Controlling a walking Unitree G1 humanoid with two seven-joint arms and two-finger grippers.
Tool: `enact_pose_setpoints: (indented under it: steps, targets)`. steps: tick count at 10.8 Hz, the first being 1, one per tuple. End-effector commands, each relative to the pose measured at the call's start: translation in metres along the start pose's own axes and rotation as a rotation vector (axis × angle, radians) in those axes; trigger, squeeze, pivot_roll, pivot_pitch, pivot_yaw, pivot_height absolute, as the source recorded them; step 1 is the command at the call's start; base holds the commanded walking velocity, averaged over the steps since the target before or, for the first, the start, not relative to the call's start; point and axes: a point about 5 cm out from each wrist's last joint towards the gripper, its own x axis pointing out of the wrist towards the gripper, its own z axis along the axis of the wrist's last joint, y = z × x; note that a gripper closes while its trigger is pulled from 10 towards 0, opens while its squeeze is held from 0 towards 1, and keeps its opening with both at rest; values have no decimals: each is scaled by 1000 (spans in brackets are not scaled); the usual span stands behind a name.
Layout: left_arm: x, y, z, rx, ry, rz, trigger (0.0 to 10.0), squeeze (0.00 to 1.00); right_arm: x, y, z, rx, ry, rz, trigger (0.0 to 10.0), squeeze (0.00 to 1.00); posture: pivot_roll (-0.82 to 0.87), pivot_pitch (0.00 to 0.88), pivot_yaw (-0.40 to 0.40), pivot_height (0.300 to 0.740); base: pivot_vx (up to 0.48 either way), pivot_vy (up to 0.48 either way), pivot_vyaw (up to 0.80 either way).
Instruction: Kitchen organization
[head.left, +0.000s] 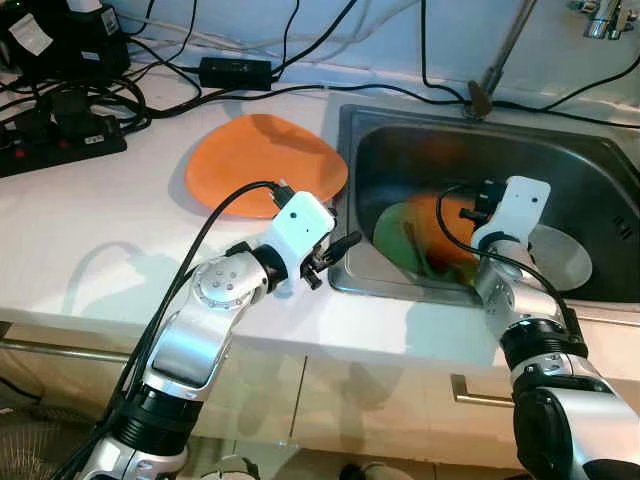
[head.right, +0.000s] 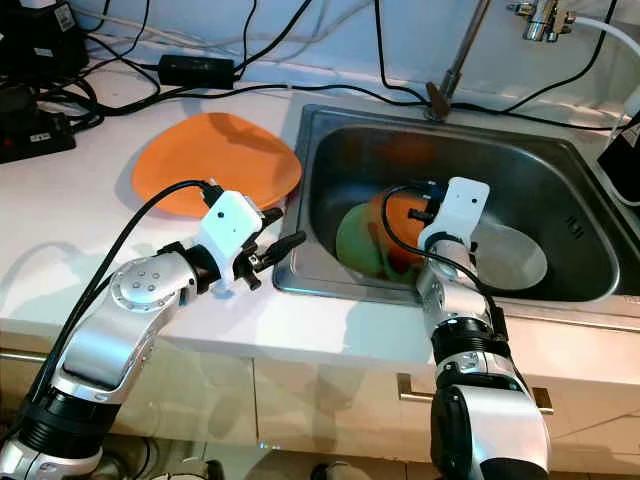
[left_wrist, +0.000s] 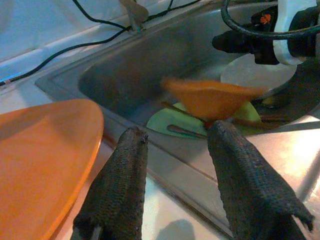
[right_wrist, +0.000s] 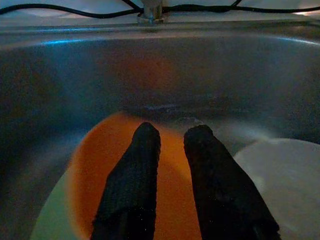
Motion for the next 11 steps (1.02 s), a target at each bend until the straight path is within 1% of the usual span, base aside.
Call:
enact_pose_setpoints:
  steps: [1, 3, 5, 6, 7, 8, 9, 10, 11]
  targets:
    - [1, -4, 2, 5, -6, -13, 10000, 0, 1, -3, 0, -10, 0, -6, 10000, 0, 30, 64, -110, 740, 0, 0, 0]
    - [1, -3, 3, 8, -11, -12, 10000, 0, 1, -1, 5, -11, -34, -6, 10000, 0, 29, 63, -108, 740, 0, 0, 0]
    - [2, -2, 5, 14, -36, 3, 10000, 0, -2, 7, 30, -53, -192, 41, 10000, 0, 15, 63, -105, 740, 0, 0, 0]
    - [3, -1, 6, 23, -50, 13, 10000, 0, -9, 12, 44, -43, -283, 90, 10000, 0, 6, 65, -105, 740, 0, 0, 0]
    - [3, 0, 7, 28, -59, 28, 10000, 0, -19, 16, 54, -21, -341, 139, 10000, 0, 6, 65, -105, 740, 0, 0, 0]
    - [3, 2, 6, 41, -60, 41, 10000, 0, -33, 18, 60, -1, -381, 194, 10000, 0, 6, 65, -105, 740, 0, 0, 0]
    - [2, 3, 6, 46, -64, 53, 10000, 0, -48, 17, 60, -21, -409, 240, 10000, 0, -16, 69, -100, 740, 0, 0, 0]
    - [1, 5, 5, 60, -65, 63, 10000, 0, -62, 12, 55, -39, -416, 273, 10000, 0, -25, 70, -94, 740, 0, 0, 0]
    - [0, 6, 4, 76, -64, 66, 10000, 0, -72, 7, 49, -50, -405, 283, 10000, 0, -33, 73, -89, 740, 0, 0, 0]
